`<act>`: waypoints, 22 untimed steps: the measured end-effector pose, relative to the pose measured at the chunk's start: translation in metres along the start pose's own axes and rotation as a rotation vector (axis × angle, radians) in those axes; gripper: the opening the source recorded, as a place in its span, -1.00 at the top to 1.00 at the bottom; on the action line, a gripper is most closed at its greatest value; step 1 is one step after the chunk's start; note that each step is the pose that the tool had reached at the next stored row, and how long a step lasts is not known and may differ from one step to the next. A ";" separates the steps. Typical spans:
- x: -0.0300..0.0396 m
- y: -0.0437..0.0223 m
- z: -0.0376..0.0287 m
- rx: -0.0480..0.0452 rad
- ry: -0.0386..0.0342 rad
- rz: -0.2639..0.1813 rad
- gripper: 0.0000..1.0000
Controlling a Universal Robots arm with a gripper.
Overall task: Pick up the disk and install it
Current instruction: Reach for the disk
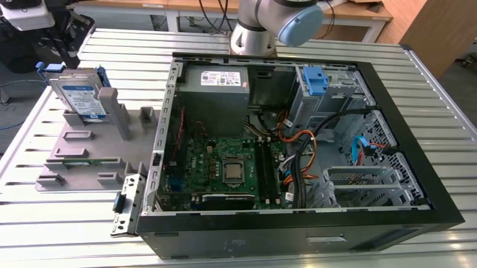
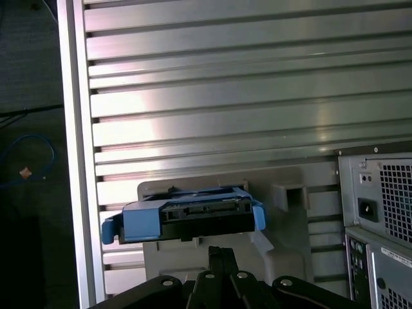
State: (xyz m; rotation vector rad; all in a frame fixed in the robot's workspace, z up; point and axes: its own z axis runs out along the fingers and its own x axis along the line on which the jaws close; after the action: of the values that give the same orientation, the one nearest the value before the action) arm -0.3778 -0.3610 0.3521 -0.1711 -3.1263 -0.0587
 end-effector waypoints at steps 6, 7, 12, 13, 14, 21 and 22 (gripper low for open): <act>0.0090 0.0049 0.0042 -0.0001 -0.0003 0.002 0.79; 0.0098 0.0057 0.0047 0.0000 -0.0001 0.002 0.79; 0.0105 0.0083 0.0082 0.0000 0.0001 -0.010 0.79; 0.0106 0.0087 0.0089 0.0001 0.0004 -0.016 0.79; 0.0106 0.0091 0.0095 0.0002 0.0006 -0.023 0.79; 0.0132 0.0105 0.0114 0.0005 0.0013 -0.037 0.79; 0.0139 0.0105 0.0116 0.0005 0.0013 -0.037 0.79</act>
State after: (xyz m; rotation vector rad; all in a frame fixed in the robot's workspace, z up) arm -0.3906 -0.3485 0.3411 -0.1124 -3.1284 -0.0583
